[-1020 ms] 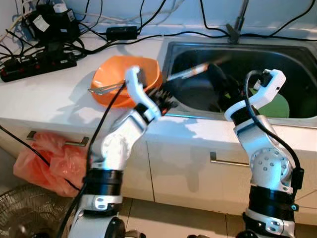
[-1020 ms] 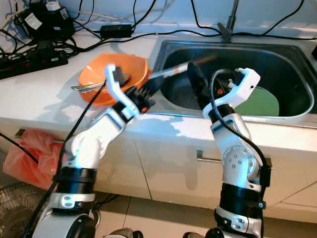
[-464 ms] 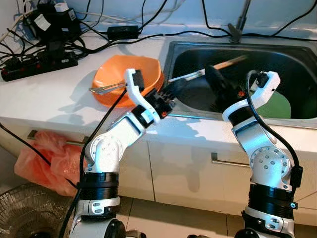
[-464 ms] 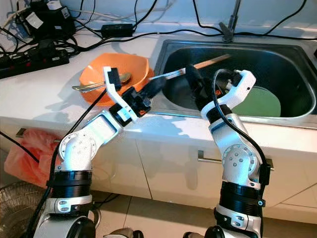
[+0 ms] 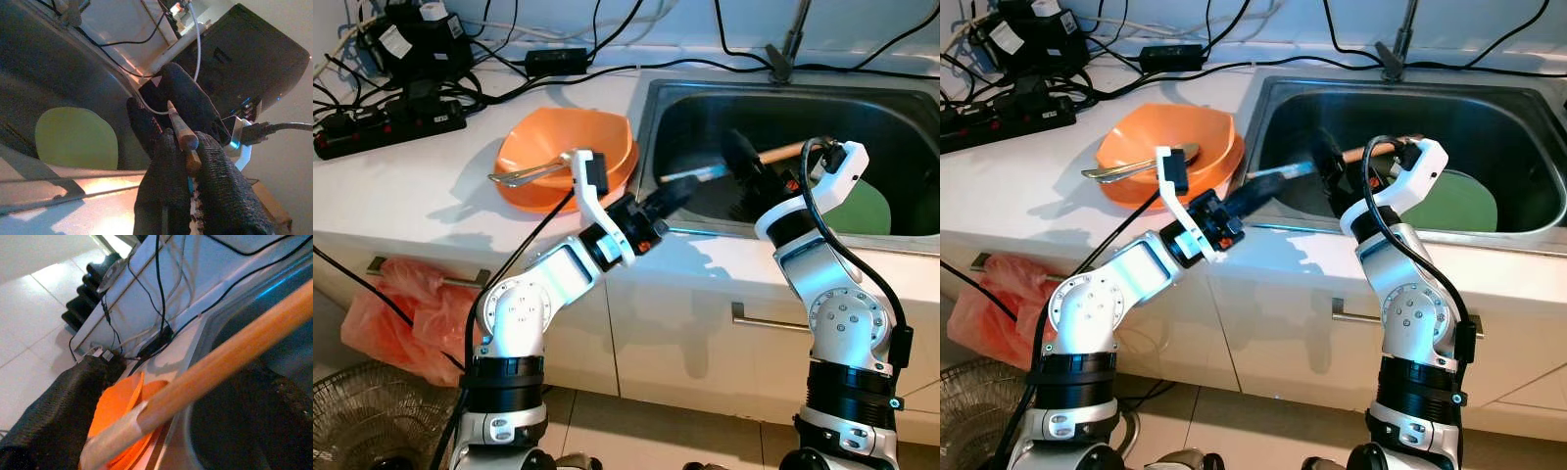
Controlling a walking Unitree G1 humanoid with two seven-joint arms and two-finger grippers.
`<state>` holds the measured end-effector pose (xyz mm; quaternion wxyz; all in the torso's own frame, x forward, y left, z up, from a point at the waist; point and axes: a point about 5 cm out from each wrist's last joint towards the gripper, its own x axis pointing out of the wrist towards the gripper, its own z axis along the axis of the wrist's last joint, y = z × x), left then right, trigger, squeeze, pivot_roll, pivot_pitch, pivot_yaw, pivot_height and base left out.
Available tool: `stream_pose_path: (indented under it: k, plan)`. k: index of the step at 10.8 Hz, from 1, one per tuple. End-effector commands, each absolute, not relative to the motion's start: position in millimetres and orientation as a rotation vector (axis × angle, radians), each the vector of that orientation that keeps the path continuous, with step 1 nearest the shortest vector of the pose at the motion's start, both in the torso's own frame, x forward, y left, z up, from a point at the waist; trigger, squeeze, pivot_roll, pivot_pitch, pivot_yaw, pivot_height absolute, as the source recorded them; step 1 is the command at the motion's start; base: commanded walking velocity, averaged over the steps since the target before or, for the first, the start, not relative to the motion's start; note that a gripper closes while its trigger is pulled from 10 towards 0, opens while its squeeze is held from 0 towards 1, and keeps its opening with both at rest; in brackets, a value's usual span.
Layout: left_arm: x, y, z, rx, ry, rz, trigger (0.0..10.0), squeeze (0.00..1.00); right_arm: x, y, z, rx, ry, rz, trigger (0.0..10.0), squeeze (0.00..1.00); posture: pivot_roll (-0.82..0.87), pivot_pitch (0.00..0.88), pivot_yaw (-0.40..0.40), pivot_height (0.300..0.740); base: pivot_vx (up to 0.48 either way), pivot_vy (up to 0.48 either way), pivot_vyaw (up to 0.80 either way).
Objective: Kitchen organization
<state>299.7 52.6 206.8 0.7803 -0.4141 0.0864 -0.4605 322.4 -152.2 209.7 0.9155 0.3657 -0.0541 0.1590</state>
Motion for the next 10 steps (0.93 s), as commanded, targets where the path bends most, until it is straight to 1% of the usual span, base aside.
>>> stream_pose_path:
  k: [1, 2, 4, 5, 8, 10]
  plan:
    - [296, 53, 209, -0.891, 0.189, -1.016, 0.0, 0.00, 325, -155, 216, 0.761, -0.137, 0.319, 0.0, 0.00, 0.05, 0.083, 0.065, 0.740, 0.000, 0.000, 0.00]
    - [296, 57, 208, -0.880, 0.185, -1.004, 0.0, 0.00, 325, -158, 217, 0.757, -0.149, 0.296, 0.0, 0.00, 0.05, 0.081, 0.069, 0.740, 0.000, 0.000, 0.00]
    - [301, 69, 208, -0.864, 0.170, -0.959, 0.0, 0.00, 326, -162, 218, 0.752, -0.159, 0.272, 1.3, 0.00, 0.05, 0.081, 0.071, 0.740, 0.000, 0.000, 0.00]
    - [303, 73, 207, -0.863, 0.168, -0.943, 0.0, 0.00, 326, -164, 218, 0.753, -0.162, 0.264, 0.0, 0.00, 0.05, 0.080, 0.070, 0.740, 0.000, 0.000, 0.00]
    - [303, 76, 203, -0.855, 0.183, -0.944, 0.0, 0.00, 327, -167, 219, 0.753, -0.171, 0.245, 0.0, 0.00, 0.05, 0.078, 0.070, 0.740, 0.000, 0.000, 0.00]
    - [299, 70, 204, -0.868, 0.192, -0.976, 0.0, 0.00, 327, -168, 218, 0.761, -0.167, 0.238, 0.0, 0.00, 0.04, 0.079, 0.070, 0.740, 0.000, 0.000, 0.00]
